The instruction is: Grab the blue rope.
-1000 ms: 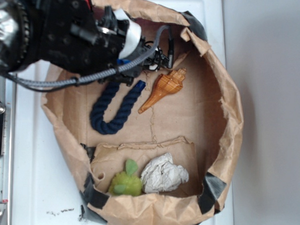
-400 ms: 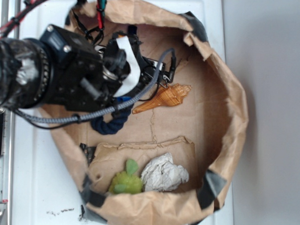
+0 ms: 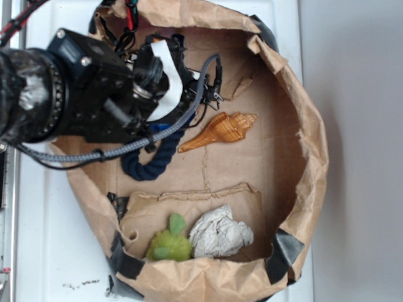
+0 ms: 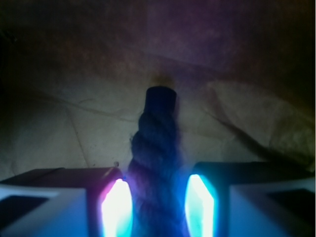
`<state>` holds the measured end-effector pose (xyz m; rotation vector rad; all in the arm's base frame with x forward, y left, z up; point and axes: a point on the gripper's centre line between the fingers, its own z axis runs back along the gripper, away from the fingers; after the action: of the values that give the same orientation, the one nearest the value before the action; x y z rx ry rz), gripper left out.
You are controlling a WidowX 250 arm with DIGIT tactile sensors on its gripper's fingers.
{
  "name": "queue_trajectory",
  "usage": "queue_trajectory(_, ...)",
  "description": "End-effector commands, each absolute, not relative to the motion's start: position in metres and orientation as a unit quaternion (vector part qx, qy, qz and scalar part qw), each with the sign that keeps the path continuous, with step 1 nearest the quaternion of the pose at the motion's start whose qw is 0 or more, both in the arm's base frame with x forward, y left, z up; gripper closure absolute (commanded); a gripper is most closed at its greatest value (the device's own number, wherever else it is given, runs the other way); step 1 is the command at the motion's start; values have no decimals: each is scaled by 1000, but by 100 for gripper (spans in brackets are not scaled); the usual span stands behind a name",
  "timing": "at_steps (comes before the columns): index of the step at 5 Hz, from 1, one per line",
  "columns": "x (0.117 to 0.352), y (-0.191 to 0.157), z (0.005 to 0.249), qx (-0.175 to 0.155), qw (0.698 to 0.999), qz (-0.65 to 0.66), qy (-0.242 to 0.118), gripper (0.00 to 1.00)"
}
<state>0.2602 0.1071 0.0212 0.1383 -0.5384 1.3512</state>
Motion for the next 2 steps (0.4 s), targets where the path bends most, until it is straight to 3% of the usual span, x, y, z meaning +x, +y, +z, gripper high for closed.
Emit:
queue_trajectory(1, 250, 122, 35, 54, 725, 640, -247, 100)
queue_trajectory(2, 247, 123, 55, 36, 729, 642, -232, 100)
